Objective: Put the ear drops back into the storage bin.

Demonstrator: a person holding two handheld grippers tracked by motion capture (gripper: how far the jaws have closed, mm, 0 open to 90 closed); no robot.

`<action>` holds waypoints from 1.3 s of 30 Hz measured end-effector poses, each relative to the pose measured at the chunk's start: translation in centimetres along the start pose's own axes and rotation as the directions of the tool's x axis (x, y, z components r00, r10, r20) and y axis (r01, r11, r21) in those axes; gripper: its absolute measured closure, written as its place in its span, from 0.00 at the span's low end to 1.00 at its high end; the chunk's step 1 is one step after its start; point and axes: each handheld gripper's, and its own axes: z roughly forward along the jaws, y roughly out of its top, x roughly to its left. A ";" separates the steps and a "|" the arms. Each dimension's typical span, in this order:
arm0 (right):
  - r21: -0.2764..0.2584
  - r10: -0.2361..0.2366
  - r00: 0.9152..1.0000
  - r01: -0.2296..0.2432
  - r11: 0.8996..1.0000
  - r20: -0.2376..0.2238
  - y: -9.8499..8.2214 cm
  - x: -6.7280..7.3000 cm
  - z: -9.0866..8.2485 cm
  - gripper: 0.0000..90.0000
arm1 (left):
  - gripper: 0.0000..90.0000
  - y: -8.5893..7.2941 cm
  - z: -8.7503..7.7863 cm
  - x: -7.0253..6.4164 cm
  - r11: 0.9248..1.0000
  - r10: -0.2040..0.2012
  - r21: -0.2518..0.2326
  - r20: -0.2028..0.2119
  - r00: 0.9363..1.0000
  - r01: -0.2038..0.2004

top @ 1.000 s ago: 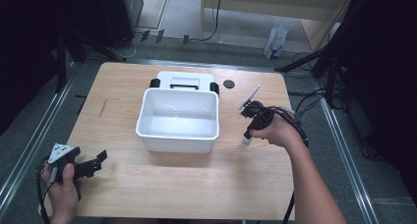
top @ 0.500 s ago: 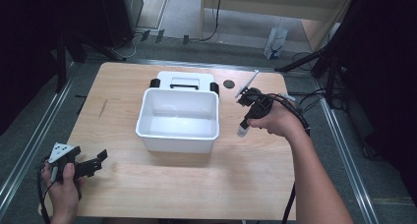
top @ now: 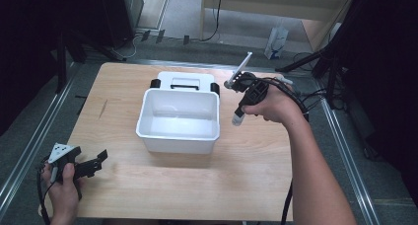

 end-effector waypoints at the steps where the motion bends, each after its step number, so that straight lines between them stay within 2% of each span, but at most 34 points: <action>1: -0.002 -0.003 1.000 0.003 1.000 0.002 0.3 0.1 -0.3 0.80 | 0.01 0.0 0.0 0.0 1.000 0.000 0.000 -0.001 1.000 0.000; 5: -0.012 -0.031 0.999 0.031 0.999 0.005 1.7 0.8 -1.2 0.80 | 0.01 0.0 0.0 0.0 1.000 -0.002 -0.001 0.000 1.000 0.002; 15: -0.022 -0.083 0.997 0.083 0.996 0.001 4.0 2.4 -1.6 0.80 | 0.01 0.0 0.0 0.1 1.000 0.002 0.000 0.001 1.000 -0.002; 22: -0.031 -0.121 0.993 0.121 0.992 -0.012 5.7 3.6 -0.7 0.80 | 0.01 0.0 0.0 0.1 1.000 -0.003 -0.004 0.001 1.000 0.003; 26: -0.035 -0.128 0.992 0.127 0.991 -0.018 6.1 3.6 -0.1 0.80 | 0.01 0.0 0.0 0.1 1.000 -0.003 -0.007 0.001 1.000 0.003; 33: -0.025 -0.166 0.985 0.165 0.986 -0.036 6.5 3.7 1.9 0.80 | 0.01 0.0 0.0 0.1 1.000 -0.005 -0.008 -0.001 1.000 0.004; 36: -0.020 -0.224 0.974 0.224 0.974 -0.030 6.5 3.8 3.0 0.80 | 0.00 0.0 0.0 0.1 1.000 -0.004 -0.008 -0.001 1.000 0.004; 38: -0.019 -0.236 0.971 0.236 0.972 -0.025 6.4 3.8 3.3 0.80 | 0.01 0.0 0.0 0.1 1.000 -0.004 -0.008 -0.001 1.000 0.004; 39: -0.014 -0.260 0.965 0.260 0.965 -0.019 6.3 3.9 3.9 0.80 | 0.01 0.0 0.0 0.1 1.000 -0.003 -0.007 -0.001 1.000 0.003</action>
